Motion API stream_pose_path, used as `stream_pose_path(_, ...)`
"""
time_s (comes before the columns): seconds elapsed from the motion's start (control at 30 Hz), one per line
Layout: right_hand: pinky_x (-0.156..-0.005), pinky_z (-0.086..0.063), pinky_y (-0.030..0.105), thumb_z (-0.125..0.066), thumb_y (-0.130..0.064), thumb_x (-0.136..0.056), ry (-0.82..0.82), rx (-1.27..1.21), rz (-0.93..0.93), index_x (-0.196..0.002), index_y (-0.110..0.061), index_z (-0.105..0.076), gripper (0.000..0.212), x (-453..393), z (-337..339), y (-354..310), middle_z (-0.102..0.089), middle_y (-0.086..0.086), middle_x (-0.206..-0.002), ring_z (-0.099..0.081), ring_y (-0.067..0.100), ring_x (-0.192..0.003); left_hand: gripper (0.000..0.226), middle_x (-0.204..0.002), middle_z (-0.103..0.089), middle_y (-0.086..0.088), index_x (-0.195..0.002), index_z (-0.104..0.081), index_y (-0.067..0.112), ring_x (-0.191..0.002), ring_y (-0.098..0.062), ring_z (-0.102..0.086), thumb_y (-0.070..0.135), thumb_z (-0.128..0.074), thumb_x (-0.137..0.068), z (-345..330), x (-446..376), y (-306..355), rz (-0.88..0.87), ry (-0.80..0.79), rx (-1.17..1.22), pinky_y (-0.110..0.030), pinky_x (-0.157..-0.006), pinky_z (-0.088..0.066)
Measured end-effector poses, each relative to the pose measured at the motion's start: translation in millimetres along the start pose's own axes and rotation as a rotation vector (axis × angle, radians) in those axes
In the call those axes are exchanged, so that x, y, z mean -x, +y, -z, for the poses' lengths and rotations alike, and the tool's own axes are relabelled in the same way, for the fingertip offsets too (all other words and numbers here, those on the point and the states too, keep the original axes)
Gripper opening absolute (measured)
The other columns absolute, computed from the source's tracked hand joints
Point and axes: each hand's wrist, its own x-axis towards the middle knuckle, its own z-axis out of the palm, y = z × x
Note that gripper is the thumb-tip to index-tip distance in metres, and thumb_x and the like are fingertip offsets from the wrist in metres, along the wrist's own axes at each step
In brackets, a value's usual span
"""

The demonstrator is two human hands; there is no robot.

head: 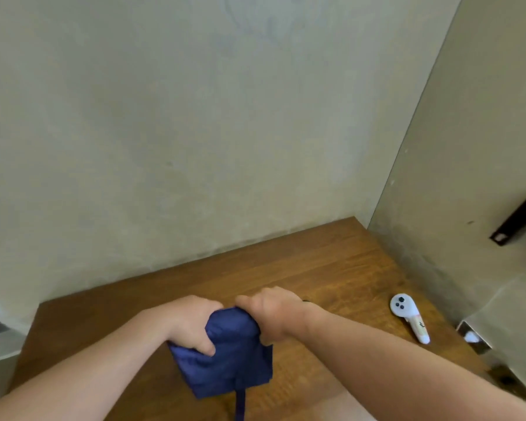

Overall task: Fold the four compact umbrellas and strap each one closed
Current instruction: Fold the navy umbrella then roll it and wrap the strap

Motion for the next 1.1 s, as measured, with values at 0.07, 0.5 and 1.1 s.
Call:
stream_pose_path(0.07,-0.070,-0.052,0.041,-0.085,-0.021,-0.067,0.052,0.019,0.024,-0.122,-0.025,-0.046,0.068,11,25,11,-0.070,0.008,-0.108,-0.067,0.038,-0.095,0.055,-0.101,-0.072,0.019,-0.106,-0.063,0.039,-0.091,-0.005,-0.069,0.054,-0.081,-0.056,21,8,12,0.041,0.039,0.006,-0.037,-0.085,-0.060)
stream_pose_path(0.5,-0.090,-0.053,0.047,-0.077,-0.037,-0.072,0.185,0.030,-0.036,-0.139,-0.044,-0.041,0.077,106,164,64,-0.056,-0.003,-0.121,-0.059,0.027,-0.114,0.030,-0.080,-0.070,0.003,-0.091,-0.064,0.028,-0.073,-0.022,-0.070,0.028,-0.074,-0.063,138,66,138,0.243,0.376,-0.197,-0.039,-0.063,-0.059)
stream_pose_path(1.1,-0.049,-0.034,0.029,-0.081,-0.029,-0.061,0.799,0.428,0.077,-0.095,-0.018,-0.060,0.042,120,146,84,-0.057,0.000,-0.074,-0.058,0.030,-0.057,0.049,-0.096,-0.072,0.006,-0.112,-0.063,0.036,-0.083,-0.017,-0.070,0.035,-0.082,-0.068,141,107,185,0.200,0.434,0.022,-0.044,-0.076,-0.064)
